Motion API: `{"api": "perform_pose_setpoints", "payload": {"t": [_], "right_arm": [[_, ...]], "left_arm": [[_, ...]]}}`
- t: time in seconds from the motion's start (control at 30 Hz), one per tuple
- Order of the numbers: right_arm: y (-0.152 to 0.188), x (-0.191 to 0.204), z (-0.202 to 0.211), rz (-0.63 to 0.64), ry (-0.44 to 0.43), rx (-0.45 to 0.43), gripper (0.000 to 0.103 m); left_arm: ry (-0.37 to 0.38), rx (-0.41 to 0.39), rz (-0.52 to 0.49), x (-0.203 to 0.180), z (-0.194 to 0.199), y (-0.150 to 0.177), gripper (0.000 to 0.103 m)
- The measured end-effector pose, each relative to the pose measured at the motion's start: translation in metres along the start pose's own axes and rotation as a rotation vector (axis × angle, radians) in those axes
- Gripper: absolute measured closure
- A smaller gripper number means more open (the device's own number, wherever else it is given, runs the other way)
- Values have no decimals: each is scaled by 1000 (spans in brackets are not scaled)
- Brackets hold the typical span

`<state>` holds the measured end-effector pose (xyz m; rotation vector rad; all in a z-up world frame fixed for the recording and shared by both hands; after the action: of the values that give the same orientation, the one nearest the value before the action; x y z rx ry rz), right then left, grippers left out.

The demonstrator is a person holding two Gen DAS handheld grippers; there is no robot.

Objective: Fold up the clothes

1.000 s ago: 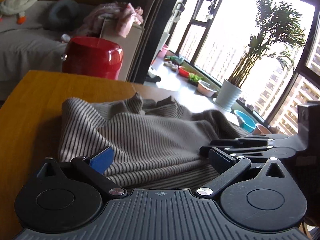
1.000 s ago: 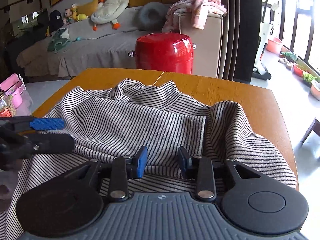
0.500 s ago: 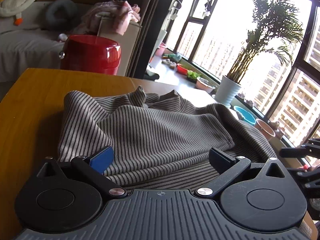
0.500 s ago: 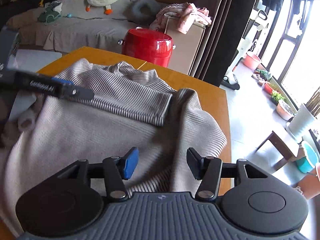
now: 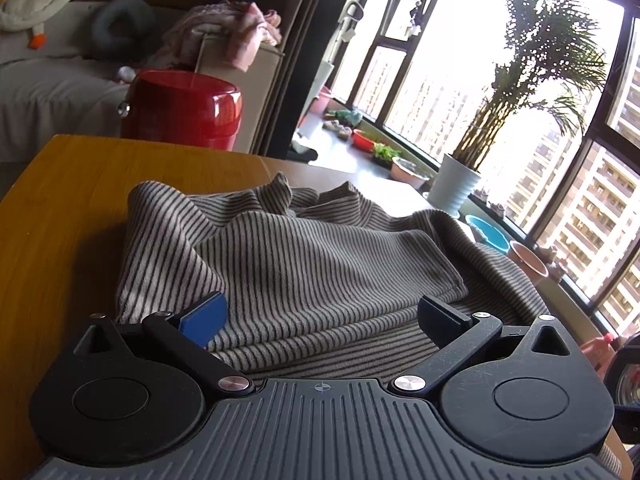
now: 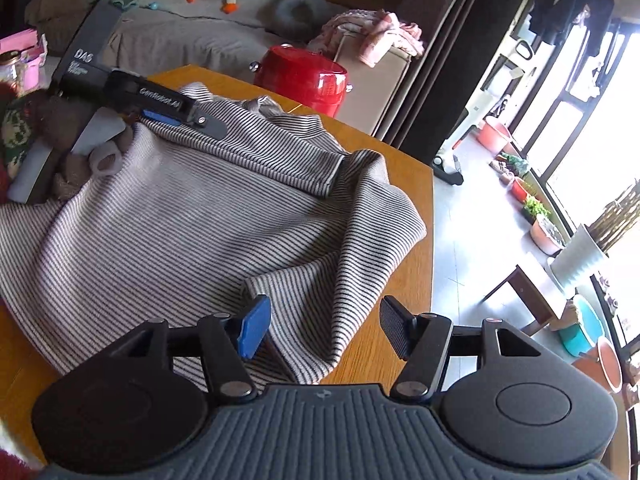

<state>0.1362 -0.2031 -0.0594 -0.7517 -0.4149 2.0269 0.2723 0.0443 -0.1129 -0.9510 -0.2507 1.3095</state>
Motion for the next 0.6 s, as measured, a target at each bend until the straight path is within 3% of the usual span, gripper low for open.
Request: {"api": "perform_pose_setpoints", "payload": {"t": [0.13, 0.23, 0.43, 0.6], "right_arm": [[5, 23, -9, 133, 24, 31, 47], [4, 23, -25, 122, 30, 79, 51], [15, -32, -5, -464, -169, 70, 51], [52, -41, -4, -819, -307, 94, 58]], "left_arm": [[4, -1, 2, 0, 0, 0, 0], [6, -2, 3, 0, 1, 0, 0], [11, -2, 6, 1, 2, 0, 0], [7, -1, 4, 0, 1, 0, 0]]}}
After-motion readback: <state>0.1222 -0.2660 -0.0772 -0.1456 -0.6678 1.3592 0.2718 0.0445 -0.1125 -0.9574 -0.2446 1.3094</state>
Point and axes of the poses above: each gripper's, at about its wrist camera, not at the fingertips, and z roughly against the way its jaws point, x to its left, y to its underside, the point moved 8 cm from there along -z, roughly the way its jaws point, and after that the axes turned 8 degrees about x, right-handed, at the moved point
